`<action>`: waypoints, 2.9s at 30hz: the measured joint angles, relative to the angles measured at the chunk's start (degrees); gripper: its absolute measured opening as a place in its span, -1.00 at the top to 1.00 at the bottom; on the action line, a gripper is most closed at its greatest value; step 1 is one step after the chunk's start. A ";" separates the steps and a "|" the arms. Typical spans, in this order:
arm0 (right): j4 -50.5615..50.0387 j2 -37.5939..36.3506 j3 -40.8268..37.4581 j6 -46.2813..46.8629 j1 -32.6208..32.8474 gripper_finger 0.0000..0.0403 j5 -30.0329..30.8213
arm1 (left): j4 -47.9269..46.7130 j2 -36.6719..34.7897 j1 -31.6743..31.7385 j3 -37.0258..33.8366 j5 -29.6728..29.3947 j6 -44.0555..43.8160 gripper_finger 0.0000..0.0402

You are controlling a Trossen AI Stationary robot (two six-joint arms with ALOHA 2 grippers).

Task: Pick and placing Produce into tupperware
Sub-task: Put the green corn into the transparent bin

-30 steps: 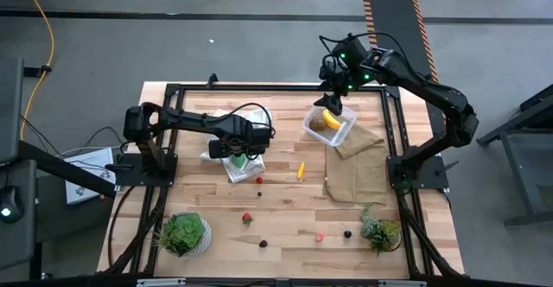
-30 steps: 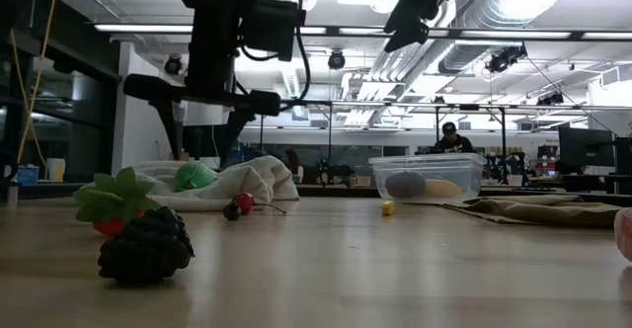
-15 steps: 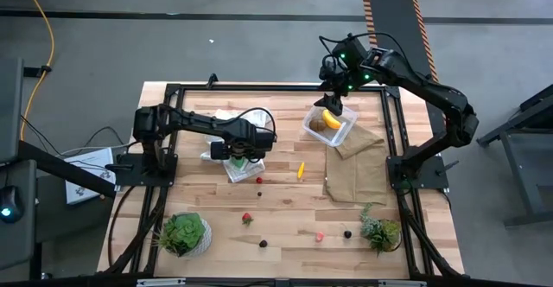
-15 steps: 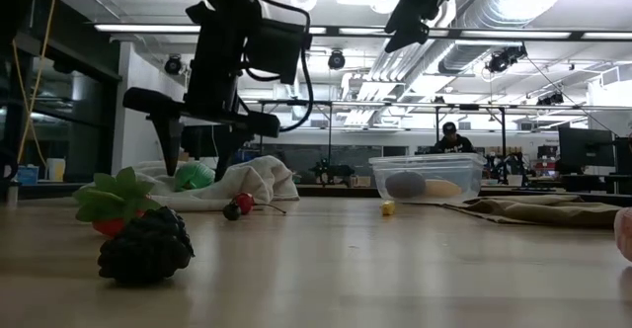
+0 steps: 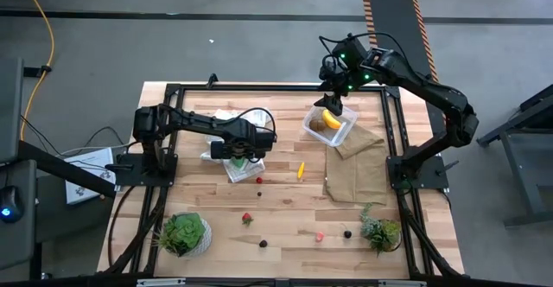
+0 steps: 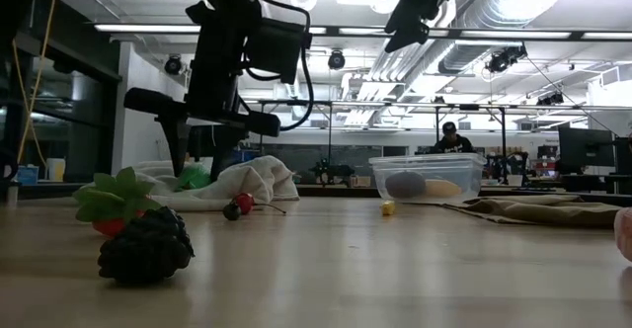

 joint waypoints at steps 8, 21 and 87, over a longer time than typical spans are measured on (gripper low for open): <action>-0.02 0.00 0.00 0.00 0.00 -0.39 0.00 | 0.11 0.35 0.00 0.01 0.38 0.00 -0.11; -0.09 0.00 0.00 -0.04 0.00 -0.39 0.02 | 0.78 1.42 0.02 -0.08 0.81 0.00 -0.25; -0.09 0.00 0.00 0.48 0.00 -0.39 0.04 | 1.31 1.20 -0.02 -0.04 1.81 4.70 0.07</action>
